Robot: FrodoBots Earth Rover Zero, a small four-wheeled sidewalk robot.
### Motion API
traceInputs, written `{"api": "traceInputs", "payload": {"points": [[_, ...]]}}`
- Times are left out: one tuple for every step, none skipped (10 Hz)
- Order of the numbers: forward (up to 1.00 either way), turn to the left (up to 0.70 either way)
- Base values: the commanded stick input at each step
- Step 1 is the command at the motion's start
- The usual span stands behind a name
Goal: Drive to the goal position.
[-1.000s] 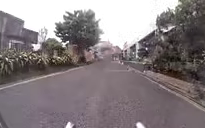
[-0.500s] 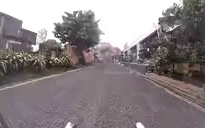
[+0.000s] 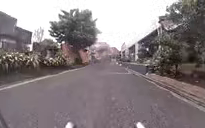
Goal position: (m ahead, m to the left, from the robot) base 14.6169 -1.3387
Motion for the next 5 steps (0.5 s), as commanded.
{"api": "traceInputs", "payload": {"points": [[0.70,0.00],[0.70,0.00],[0.70,-0.01],[0.70,-0.03],[0.70,-0.06]]}}
